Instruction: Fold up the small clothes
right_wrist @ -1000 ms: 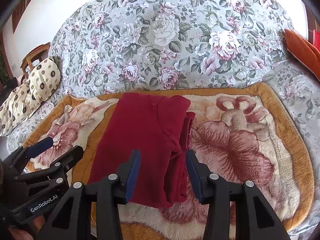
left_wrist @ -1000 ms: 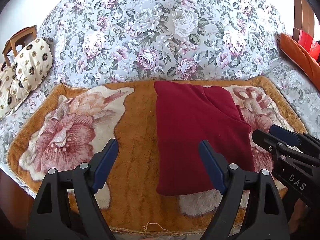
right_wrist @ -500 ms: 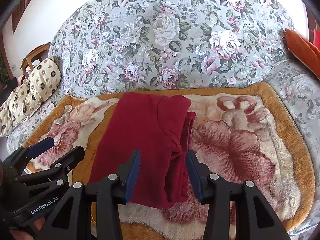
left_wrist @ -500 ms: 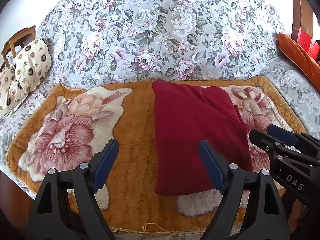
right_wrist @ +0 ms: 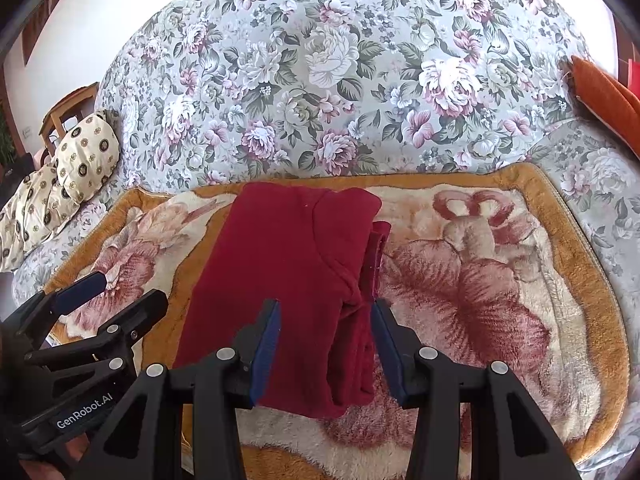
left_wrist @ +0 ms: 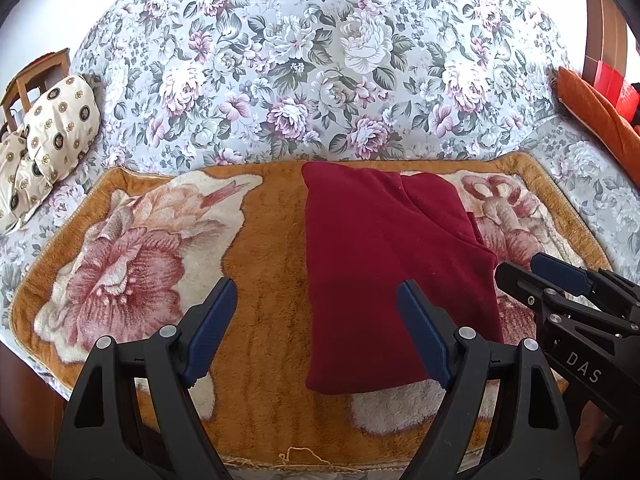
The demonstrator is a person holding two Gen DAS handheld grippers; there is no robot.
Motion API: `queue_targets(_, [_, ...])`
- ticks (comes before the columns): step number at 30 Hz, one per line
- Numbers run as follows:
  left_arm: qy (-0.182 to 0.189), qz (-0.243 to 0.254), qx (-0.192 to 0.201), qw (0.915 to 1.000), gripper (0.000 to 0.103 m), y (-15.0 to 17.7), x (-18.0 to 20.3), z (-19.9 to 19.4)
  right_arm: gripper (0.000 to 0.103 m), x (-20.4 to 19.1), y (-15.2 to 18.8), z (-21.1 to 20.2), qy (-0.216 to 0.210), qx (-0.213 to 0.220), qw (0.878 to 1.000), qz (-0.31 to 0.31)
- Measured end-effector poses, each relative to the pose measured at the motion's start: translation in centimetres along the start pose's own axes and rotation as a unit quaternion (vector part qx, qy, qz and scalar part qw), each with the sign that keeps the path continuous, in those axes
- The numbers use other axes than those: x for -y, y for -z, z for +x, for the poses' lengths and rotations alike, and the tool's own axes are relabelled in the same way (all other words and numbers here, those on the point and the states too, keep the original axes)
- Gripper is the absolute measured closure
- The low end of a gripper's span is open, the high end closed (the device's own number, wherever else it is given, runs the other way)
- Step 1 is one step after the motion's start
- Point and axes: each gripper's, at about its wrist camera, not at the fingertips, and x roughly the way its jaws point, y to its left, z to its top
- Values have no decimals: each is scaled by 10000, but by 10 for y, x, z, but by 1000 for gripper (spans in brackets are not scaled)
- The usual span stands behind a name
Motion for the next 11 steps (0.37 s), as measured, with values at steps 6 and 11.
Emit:
queue_targets(6, [49,29,137,9999,20,0,1,0,58,3,2,4,-1,-70,10000,20])
queue_targets(11, [99,3,100,9999,20,-3,-5,2,58,5,2,7,-10,-88,9999,55])
